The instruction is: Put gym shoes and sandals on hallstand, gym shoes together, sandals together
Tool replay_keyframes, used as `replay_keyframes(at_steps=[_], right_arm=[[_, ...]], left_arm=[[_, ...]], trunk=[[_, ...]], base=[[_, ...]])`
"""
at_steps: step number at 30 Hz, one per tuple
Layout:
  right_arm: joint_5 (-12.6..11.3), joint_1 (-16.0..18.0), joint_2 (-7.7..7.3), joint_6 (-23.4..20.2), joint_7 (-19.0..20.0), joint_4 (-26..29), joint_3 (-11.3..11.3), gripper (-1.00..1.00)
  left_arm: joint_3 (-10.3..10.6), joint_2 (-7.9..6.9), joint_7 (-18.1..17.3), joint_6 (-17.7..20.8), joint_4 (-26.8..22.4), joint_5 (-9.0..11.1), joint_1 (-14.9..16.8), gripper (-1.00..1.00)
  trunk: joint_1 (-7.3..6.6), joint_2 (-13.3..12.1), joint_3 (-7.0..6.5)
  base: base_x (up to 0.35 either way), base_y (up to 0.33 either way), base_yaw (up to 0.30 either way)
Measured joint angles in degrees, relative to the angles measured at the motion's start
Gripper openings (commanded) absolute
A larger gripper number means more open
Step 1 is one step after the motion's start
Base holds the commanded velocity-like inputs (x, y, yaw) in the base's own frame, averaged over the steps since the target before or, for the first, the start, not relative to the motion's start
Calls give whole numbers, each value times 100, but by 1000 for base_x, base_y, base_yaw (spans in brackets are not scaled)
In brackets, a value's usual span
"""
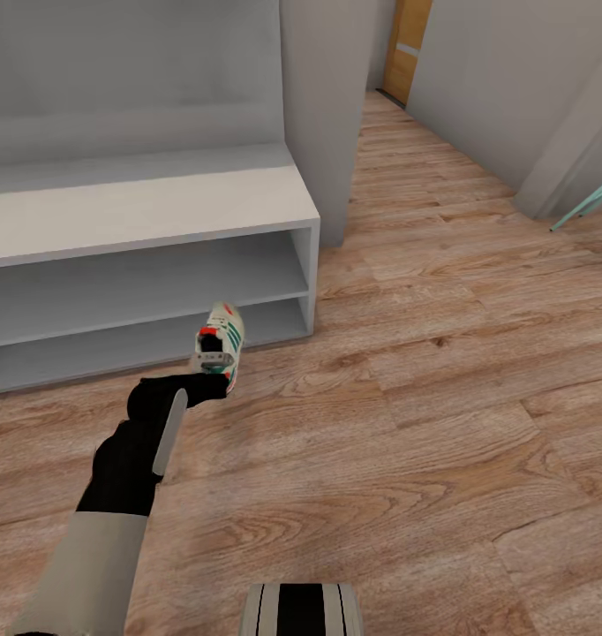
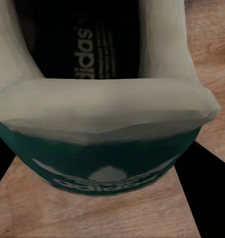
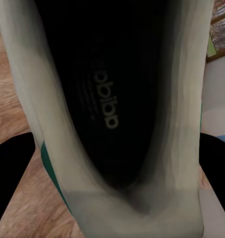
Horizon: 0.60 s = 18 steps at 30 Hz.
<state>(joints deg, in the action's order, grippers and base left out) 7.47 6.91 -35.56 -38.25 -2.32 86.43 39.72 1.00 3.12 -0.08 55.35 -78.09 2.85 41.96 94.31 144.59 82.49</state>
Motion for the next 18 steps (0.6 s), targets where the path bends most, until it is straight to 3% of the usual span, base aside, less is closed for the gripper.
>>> replay_keyframes(at_steps=[2, 10, 18], right_arm=[[0, -2, 13, 0, 0, 0, -12, -100], [4, -3, 16, 0, 0, 0, -15, -100], [1, 1, 16, -1, 1, 0, -17, -100]], left_arm=[[-4, 3, 245, 26, 11, 21, 126, -100], [-9, 4, 437, 40, 38, 34, 256, -100], [-34, 7, 512, 40, 34, 32, 264, -100]], trunk=[[0, 0, 0], [0, 0, 3], [0, 0, 26]], base=[[0, 0, 0], [0, 0, 24], [0, 0, 204]])
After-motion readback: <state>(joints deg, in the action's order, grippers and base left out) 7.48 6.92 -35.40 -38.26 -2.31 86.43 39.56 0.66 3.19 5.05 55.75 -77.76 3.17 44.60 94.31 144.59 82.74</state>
